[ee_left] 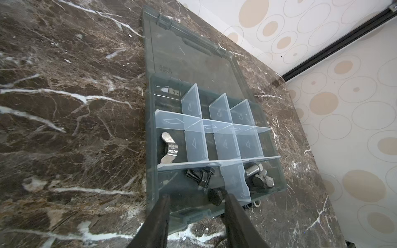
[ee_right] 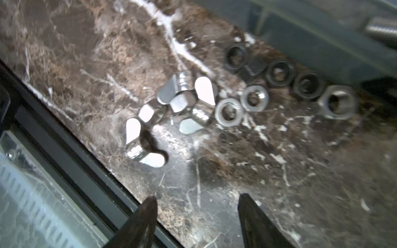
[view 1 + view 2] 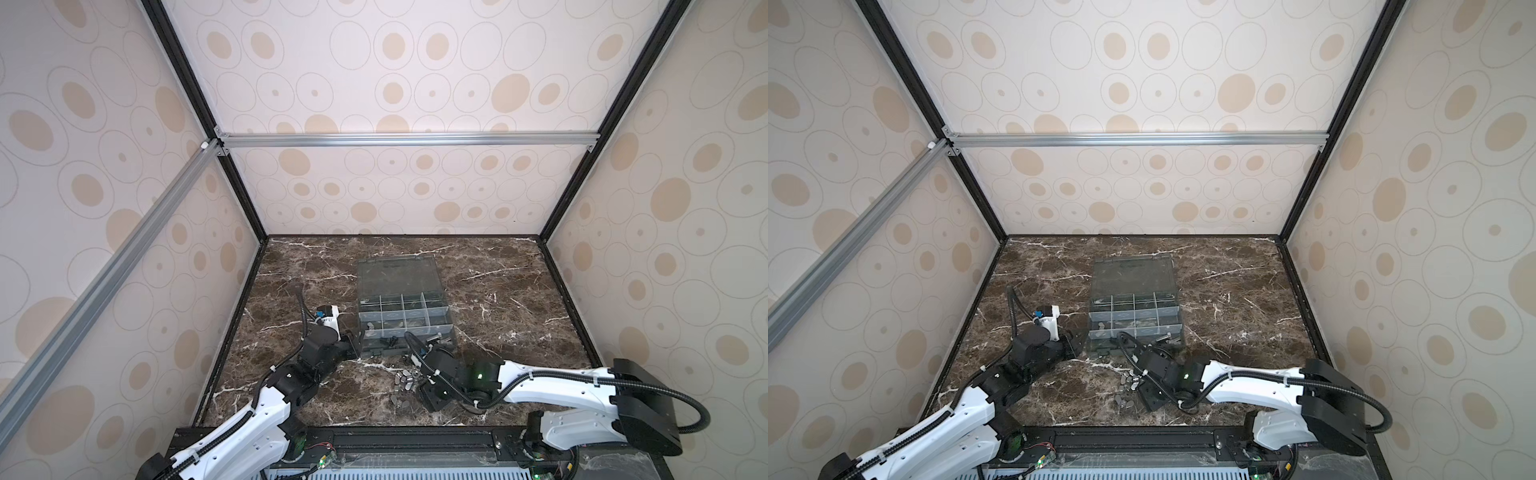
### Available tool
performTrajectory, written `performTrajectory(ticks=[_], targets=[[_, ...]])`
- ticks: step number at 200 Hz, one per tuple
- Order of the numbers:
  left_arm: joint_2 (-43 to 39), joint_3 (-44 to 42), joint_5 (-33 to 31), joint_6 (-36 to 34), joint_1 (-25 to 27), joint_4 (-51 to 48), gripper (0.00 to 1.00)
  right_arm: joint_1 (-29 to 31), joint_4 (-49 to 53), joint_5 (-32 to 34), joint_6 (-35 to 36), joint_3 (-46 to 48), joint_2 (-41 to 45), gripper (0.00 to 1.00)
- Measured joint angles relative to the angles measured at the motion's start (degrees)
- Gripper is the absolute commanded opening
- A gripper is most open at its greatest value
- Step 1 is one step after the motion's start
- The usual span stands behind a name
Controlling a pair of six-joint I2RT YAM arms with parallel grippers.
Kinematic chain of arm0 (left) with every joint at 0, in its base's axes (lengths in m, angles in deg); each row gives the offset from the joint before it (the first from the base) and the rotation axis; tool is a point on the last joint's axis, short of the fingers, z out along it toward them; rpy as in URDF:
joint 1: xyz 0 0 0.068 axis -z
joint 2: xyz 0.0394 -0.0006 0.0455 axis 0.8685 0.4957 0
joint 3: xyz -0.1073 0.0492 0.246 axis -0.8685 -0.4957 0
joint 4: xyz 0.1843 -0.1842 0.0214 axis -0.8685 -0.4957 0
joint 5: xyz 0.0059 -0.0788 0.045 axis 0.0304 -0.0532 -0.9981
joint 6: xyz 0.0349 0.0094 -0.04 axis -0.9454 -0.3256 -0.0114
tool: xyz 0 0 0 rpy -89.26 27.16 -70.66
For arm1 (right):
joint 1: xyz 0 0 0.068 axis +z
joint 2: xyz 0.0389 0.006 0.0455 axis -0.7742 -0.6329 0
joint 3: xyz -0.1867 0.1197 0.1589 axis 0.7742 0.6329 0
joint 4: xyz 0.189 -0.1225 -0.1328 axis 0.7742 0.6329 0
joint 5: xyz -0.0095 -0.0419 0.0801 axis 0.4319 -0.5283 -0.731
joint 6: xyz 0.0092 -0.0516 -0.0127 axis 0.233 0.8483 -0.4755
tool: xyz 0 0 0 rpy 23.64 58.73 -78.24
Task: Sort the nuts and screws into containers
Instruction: 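Lower the right gripper and grasp a silver wing nut, then lift the wing nut with the right gripper over the box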
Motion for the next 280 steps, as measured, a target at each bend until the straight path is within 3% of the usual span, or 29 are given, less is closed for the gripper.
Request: performTrajectory(ticks=[82, 143, 280], targets=[[-8.87, -3.96, -1.75, 4.04, -0.02, -2.82, 0.42, 4.17, 1.99, 0.87, 7.96, -9.81, -11.87, 0.61], [-9.99, -4.55, -2.14, 5.46, -0.02, -3.43, 0.41, 5.6, 3.3, 0.94, 11.02, -13.66, -17.97, 0.54], [-11.15, -5.77, -1.77, 7.15, -0.02, -3.65, 0.41, 6.16, 5.33, 2.47, 12.81, -17.79, -23.21, 0.21]])
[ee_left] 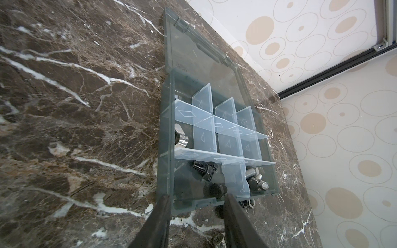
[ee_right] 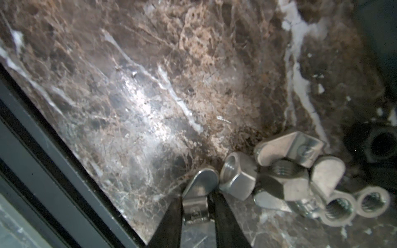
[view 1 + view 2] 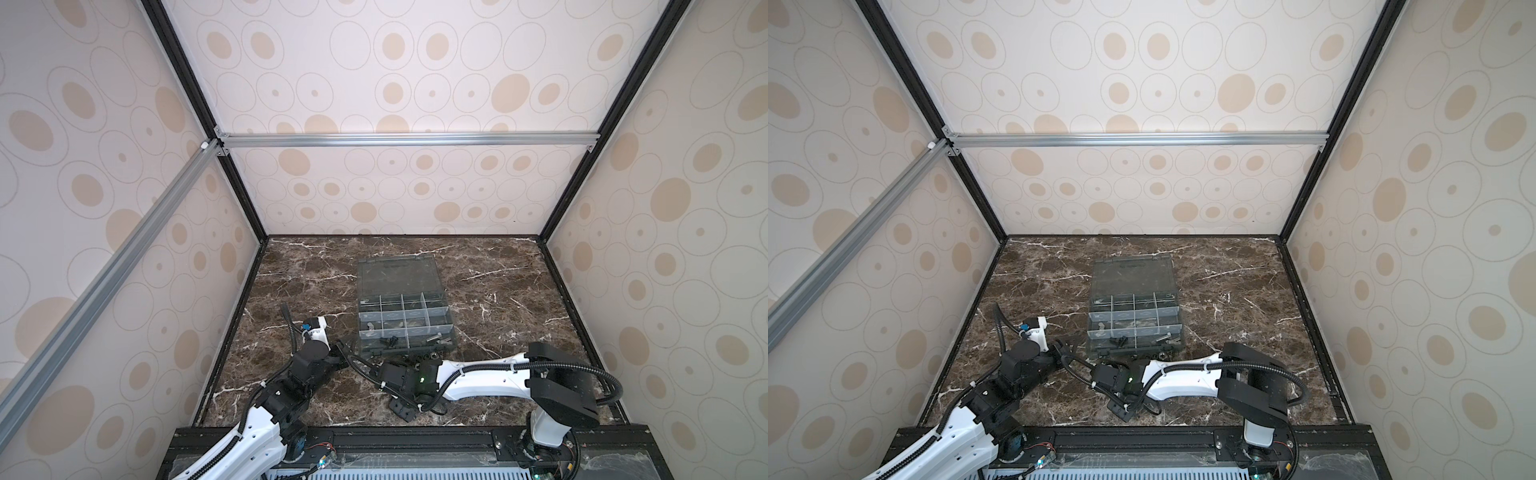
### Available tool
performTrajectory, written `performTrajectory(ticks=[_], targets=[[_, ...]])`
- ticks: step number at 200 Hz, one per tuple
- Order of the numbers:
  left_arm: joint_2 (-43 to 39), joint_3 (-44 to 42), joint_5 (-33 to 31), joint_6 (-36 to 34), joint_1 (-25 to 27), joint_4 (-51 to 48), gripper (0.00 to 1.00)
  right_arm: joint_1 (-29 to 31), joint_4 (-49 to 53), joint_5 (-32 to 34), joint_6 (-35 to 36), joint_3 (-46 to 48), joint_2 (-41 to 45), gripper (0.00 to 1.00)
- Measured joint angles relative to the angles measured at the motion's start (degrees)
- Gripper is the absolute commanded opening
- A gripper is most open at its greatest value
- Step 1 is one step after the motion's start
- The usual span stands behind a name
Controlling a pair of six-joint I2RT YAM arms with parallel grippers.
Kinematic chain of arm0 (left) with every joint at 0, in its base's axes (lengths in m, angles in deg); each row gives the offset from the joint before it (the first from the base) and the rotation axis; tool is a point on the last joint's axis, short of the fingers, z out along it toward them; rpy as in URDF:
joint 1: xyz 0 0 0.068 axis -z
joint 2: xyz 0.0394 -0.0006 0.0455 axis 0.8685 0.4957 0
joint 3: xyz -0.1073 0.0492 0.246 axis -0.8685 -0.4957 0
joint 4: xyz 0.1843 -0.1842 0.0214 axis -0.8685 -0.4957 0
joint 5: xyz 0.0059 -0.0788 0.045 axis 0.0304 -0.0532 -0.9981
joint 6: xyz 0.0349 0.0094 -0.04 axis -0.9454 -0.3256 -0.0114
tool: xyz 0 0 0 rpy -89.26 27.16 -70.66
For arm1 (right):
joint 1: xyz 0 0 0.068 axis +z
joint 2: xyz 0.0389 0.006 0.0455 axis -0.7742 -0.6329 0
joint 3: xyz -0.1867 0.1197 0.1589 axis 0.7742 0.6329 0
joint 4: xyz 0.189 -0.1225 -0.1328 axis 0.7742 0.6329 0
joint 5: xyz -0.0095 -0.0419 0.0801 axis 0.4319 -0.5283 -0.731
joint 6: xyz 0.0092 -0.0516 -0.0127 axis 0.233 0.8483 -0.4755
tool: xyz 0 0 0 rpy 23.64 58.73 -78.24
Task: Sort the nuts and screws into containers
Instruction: 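Lift the wing nut with the right gripper over the box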
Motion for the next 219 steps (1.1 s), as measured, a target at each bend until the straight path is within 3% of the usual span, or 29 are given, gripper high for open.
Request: performTrajectory(ticks=[96, 138, 219], targets=[[-0.5, -0.07, 0.28, 0.48, 0.0, 0.02, 0.41, 0.13, 0.22, 0.55, 0.37, -0.2, 0.11, 0.17], [-0.76, -0.26, 0.31, 0.5, 0.0, 0.04, 0.41, -0.72, 3.96, 1.42, 5.35, -6.19, 0.46, 0.17], [-4.17, -3.06, 0.7, 1.05, -0.02, 0.09, 0.41, -15.15, 4.44, 1.62, 10.05, -18.75, 1.49, 0.17]])
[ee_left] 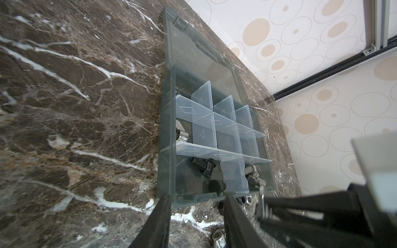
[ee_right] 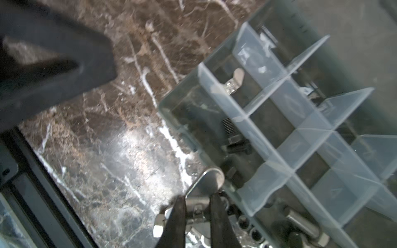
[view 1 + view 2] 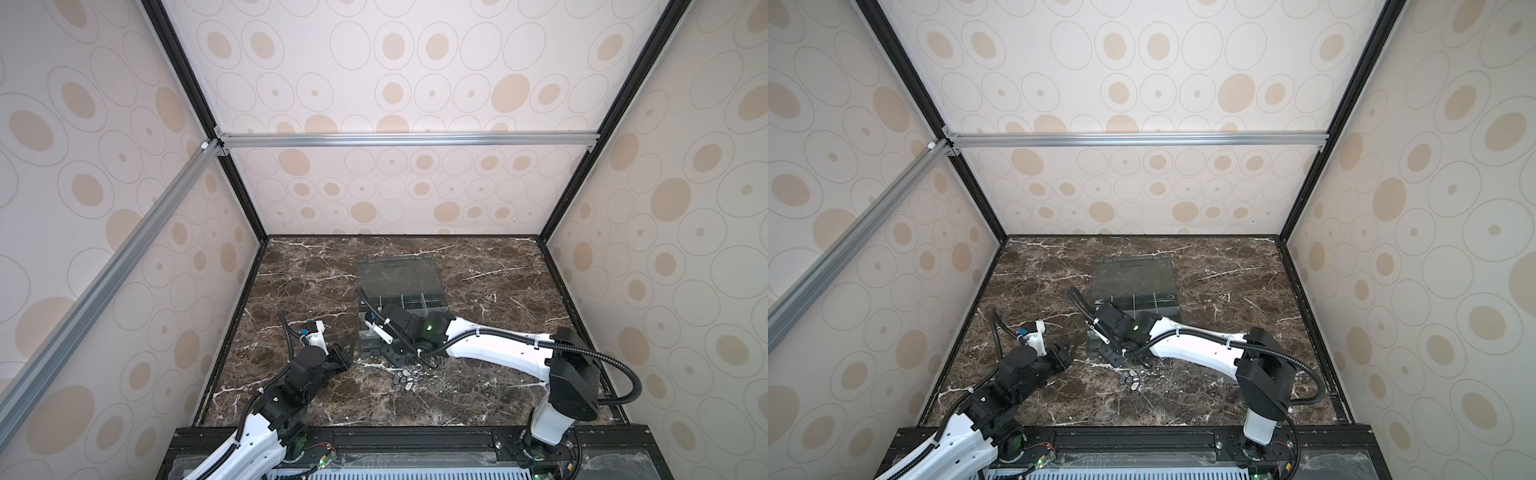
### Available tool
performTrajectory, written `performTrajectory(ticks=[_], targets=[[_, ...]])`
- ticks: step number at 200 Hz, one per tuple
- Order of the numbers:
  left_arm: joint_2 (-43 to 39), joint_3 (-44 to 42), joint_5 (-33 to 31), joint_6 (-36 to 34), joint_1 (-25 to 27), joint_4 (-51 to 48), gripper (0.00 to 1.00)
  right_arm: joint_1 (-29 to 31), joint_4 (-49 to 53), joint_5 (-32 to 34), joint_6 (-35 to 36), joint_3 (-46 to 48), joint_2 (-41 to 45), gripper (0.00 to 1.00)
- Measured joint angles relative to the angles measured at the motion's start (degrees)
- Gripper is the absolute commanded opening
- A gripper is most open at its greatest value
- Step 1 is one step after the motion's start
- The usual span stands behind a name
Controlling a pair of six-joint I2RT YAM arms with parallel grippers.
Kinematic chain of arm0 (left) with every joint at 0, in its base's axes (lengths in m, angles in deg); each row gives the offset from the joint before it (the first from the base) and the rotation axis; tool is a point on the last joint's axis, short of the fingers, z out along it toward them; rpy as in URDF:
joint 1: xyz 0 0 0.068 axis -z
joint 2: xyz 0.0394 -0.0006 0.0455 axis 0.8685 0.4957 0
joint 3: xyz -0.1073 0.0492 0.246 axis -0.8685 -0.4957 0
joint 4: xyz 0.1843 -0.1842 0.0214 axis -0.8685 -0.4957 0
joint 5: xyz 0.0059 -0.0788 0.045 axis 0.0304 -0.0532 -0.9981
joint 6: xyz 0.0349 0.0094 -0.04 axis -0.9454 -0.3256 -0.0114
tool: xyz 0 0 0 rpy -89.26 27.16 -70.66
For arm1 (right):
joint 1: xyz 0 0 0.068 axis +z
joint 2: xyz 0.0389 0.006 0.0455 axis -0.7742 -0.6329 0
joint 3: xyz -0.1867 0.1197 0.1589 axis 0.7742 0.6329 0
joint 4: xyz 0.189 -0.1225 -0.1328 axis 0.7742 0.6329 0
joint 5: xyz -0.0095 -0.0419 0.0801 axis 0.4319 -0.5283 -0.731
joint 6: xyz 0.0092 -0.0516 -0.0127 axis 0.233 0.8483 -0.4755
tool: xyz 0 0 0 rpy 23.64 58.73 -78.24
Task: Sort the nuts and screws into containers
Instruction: 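Lift the wing nut with the right gripper over the box, then open the right gripper to drop the wing nut into a compartment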
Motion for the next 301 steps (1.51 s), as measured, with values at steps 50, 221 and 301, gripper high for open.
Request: performTrajectory(ticks=[50, 221, 301], targets=[[-1.11, -1.11, 0.72, 0.72, 0.0, 0.44, 0.41, -6.25, -2.47, -0.24, -1.07, -8.66, -4.33, 0.18], [-2.43, -4.13, 1.09, 1.81, -0.04, 1.66, 0.41, -6.84, -3.41, -6.91, -5.7, -21.14, -19.91, 0.49], [-3.45, -3.54, 0.92, 1.75, -0.04, -2.01, 0.39, -7.06, -5.73, -8.63, -6.6, -8.33, -9.29, 0.51]])
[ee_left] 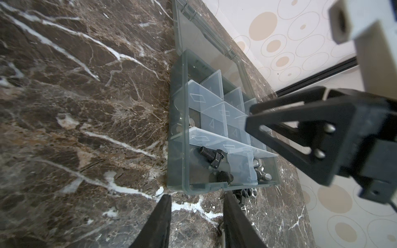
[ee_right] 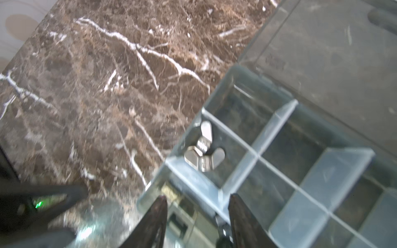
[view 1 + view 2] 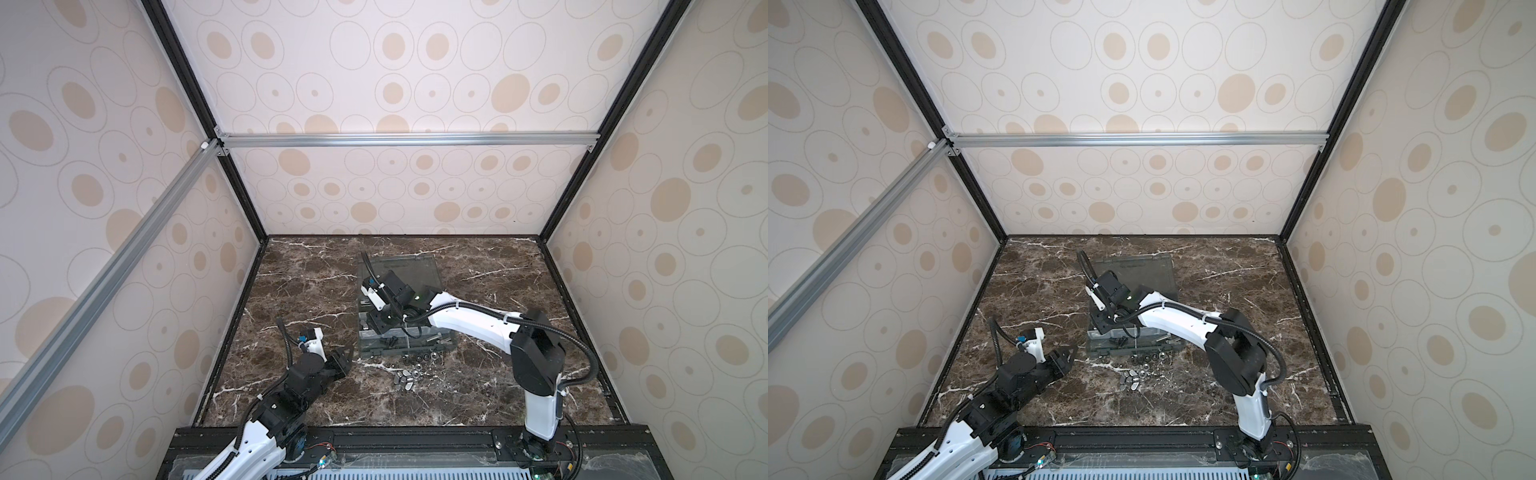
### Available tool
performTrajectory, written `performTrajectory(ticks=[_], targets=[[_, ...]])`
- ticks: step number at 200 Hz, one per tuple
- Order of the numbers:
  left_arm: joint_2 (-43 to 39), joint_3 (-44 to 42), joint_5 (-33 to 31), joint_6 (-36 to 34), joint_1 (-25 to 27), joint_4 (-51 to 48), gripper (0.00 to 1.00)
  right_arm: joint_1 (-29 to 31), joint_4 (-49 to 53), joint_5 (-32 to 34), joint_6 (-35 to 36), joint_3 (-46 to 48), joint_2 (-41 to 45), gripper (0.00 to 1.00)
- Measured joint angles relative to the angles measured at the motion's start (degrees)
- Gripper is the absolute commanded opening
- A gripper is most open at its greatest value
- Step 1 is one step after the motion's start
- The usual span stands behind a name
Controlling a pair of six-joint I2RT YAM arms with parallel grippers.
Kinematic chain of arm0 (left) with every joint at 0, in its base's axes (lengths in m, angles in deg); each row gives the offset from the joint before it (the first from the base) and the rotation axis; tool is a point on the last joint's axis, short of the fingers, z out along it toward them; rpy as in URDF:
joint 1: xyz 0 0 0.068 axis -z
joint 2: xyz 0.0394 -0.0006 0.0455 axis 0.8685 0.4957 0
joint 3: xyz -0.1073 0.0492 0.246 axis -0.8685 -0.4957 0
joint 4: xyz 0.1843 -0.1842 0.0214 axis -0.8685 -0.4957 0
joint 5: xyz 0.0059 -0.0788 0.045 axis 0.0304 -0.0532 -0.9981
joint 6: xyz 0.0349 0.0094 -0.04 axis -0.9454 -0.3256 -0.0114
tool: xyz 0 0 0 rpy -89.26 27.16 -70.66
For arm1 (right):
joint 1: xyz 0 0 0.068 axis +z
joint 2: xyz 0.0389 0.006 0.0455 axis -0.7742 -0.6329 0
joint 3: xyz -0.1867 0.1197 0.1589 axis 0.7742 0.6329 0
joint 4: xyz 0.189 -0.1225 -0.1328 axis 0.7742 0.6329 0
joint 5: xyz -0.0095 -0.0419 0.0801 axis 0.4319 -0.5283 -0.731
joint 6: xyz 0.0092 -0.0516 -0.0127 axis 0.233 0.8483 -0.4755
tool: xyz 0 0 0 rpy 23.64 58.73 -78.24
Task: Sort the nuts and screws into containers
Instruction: 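Open the right gripper to drop the wing nut into a compartment, then draw the right gripper back while the left gripper moves over the wing nuts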
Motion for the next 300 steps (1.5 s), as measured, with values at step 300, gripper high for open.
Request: performTrajectory(ticks=[300], targets=[[58.03, 27.21, -9.2, 3.15, 37.57, 14.88, 0.42, -3.26, 2.71, 17.73, -13.51, 45.77, 50.51, 0.55]])
